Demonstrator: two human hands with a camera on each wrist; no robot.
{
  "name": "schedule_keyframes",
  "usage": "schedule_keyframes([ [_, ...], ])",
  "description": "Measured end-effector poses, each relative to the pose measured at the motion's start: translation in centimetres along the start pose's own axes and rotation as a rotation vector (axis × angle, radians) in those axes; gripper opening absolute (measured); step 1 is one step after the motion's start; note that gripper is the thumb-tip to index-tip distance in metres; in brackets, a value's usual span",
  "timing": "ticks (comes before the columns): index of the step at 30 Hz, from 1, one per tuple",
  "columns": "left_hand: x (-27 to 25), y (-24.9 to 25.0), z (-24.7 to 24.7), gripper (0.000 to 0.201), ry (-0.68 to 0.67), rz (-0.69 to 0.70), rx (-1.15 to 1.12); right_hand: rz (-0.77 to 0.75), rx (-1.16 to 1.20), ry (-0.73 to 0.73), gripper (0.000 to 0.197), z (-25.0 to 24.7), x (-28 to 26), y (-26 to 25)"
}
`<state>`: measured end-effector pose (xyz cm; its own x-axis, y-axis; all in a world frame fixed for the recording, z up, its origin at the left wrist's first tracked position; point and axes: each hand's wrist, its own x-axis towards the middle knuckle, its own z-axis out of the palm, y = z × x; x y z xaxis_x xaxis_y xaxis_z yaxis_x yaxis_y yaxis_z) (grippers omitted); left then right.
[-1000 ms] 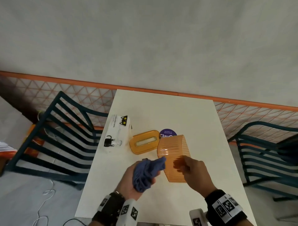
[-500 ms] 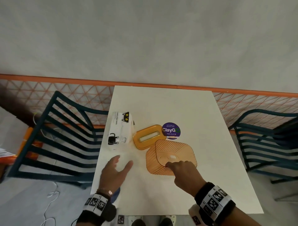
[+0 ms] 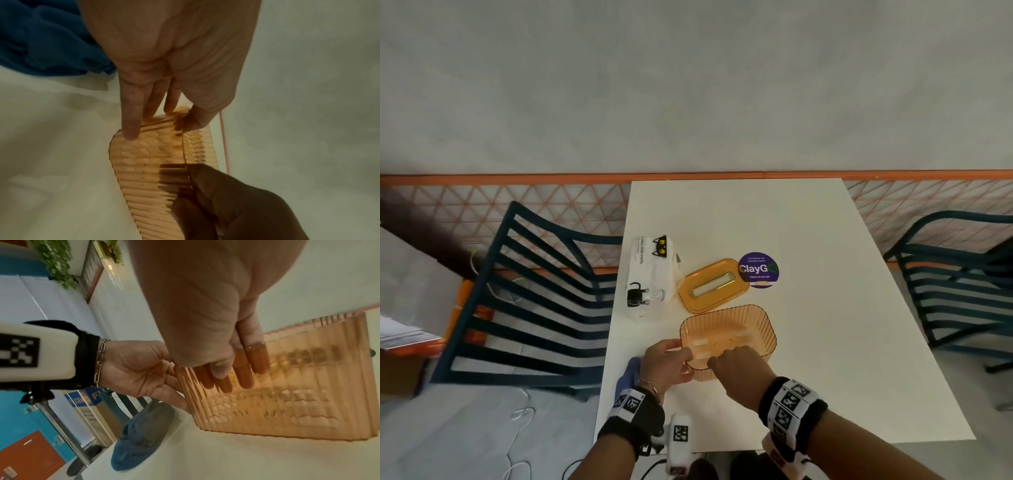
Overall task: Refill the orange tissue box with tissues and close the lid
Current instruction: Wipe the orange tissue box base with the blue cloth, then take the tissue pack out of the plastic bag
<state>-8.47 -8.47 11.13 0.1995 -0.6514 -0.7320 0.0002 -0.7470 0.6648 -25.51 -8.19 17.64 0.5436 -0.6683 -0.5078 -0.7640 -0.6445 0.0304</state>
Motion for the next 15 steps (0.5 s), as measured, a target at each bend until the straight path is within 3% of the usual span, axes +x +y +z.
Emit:
schedule_keyframes([
  [7, 0.9, -0.4, 0.1, 0.048, 0.022, -0.027, -0.043, -0.05, 0.162, 0.049, 0.045, 4.1, 2.6, 2.3],
  [11, 1.2, -0.5, 0.0, 0.058, 0.046, 0.029, 0.071, -0.093, 0.361, 0.064, 0.035, 4.8, 3.7, 4.2],
  [13, 1.1, 0.2, -0.7, 0.057, 0.137, 0.09, 0.194, -0.075, 0.459, 0.136, 0.029, 4.0, 3.6, 5.7],
  [15, 1.5, 1.3, -1.5, 0.045, 0.315, 0.193, 0.321, -0.033, 0.553, 0.241, 0.023, 2.6, 3.4, 7.4],
])
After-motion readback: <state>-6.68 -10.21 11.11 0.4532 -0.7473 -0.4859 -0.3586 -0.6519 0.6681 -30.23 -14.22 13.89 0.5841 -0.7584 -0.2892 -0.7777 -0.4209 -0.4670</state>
